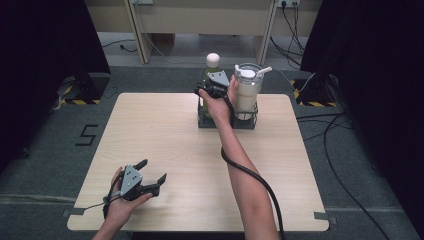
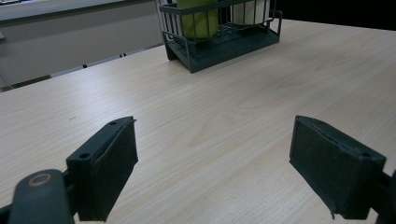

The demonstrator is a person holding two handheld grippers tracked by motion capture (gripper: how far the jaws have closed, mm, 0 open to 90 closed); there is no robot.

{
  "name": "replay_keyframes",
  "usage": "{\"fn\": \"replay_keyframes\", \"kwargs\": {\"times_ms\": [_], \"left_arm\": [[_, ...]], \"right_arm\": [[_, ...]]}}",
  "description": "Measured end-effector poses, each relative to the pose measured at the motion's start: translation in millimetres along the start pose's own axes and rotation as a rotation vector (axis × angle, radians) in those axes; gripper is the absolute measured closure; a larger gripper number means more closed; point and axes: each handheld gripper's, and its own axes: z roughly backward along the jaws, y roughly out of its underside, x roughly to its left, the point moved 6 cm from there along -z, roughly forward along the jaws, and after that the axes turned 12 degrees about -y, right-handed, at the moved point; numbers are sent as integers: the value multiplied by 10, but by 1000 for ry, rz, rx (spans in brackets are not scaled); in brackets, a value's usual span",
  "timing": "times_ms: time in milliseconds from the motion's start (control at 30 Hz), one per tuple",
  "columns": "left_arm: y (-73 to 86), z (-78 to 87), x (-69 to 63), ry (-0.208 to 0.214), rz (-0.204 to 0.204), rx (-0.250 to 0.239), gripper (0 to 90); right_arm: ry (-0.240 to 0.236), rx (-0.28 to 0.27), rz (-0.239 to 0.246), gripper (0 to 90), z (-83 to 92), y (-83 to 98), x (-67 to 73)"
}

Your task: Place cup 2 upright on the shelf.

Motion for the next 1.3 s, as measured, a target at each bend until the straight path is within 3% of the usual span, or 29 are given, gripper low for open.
{"fn": "replay_keyframes", "kwargs": {"times_ms": [333, 800, 1300], "left_arm": [[0, -1, -6, 1, -2, 1, 141], [0, -1, -14, 4, -5, 2, 141], [1, -2, -21, 4, -8, 2, 141]], "right_arm": [[2, 4, 32, 144, 73, 0, 4], [-8, -16, 32, 137, 179, -30, 44], [-26, -9, 39, 138, 349, 72, 50]]}}
